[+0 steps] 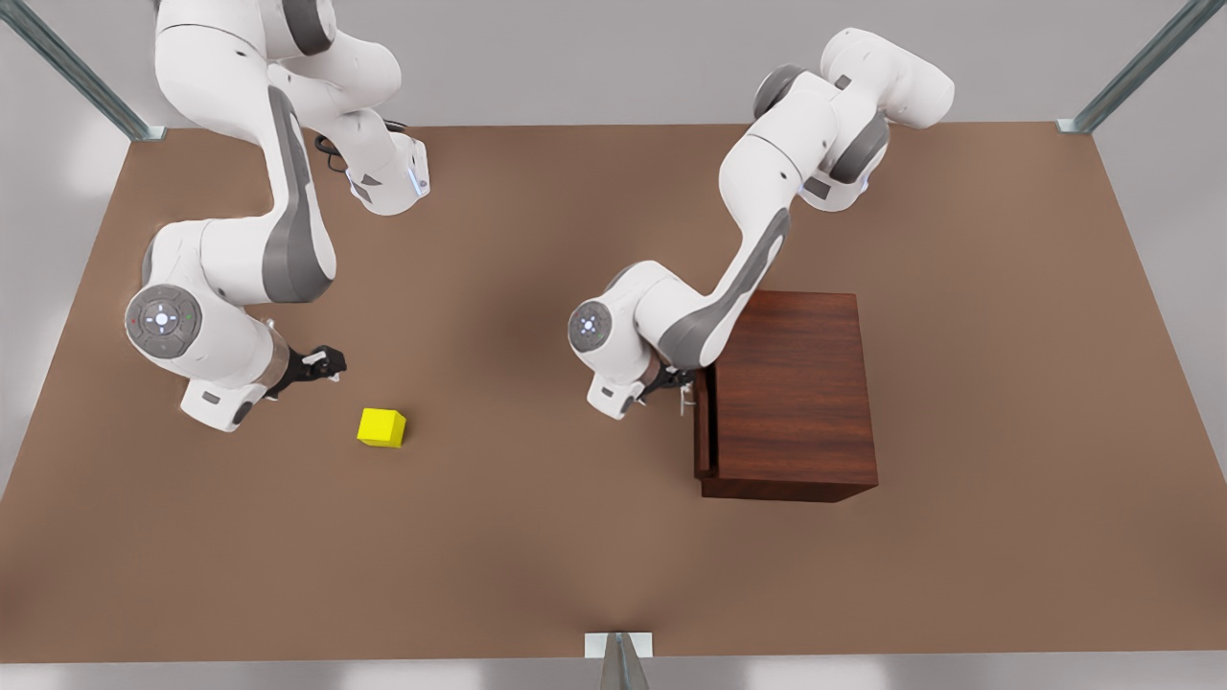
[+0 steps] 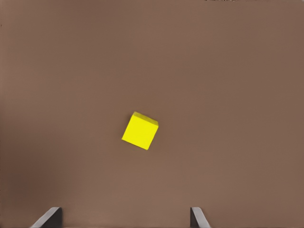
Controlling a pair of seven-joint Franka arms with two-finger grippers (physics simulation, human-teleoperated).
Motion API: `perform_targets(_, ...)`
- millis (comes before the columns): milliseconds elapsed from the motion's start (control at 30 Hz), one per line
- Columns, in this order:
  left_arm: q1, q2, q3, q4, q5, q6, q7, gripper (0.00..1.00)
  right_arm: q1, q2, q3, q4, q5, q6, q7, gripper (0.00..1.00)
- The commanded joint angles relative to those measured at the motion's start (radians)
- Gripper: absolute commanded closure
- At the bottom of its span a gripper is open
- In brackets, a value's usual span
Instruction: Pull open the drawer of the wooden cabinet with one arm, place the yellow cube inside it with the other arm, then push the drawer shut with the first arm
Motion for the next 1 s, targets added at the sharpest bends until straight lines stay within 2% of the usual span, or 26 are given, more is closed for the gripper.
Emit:
perform_targets(0, -0.007, -0.001, 0.0, 0.003, -0.009, 0.002, 0.009, 0.11, 0.029, 0.053, 0.0, 0.022, 0.012, 0.04, 0.062, 0.0)
perform_targets(133, -0.015, 0.007, 0.0, 0.014, -0.009, 0.007, -0.003, 0.11, 0.03, 0.185, -0.001, 0.037, 0.068, 0.163, 0.288, 0.0)
perform_targets(233, -0.016, 0.009, 0.0, 0.017, -0.01, 0.008, -0.005, 0.11, -0.02, 0.197, -0.006, -0.094, 0.116, 0.353, 0.338, 0.0)
perform_targets(400, -0.024, 0.015, 0.002, 0.024, -0.01, 0.004, -0.008, 0.11, -0.022, 0.174, -0.012, -0.24, 0.107, 0.501, 0.414, 0.0)
perform_targets(700, -0.038, 0.024, 0.003, 0.037, -0.01, 0.008, -0.008, 0.11, -0.05, 0.222, -0.006, -0.295, 0.116, 0.518, 0.346, 0.0)
perform_targets(967, -0.064, 0.039, 0.005, 0.064, -0.01, 0.01, -0.034, 0.11, -0.056, 0.222, 0.0, -0.388, 0.153, 0.622, 0.294, 0.0)
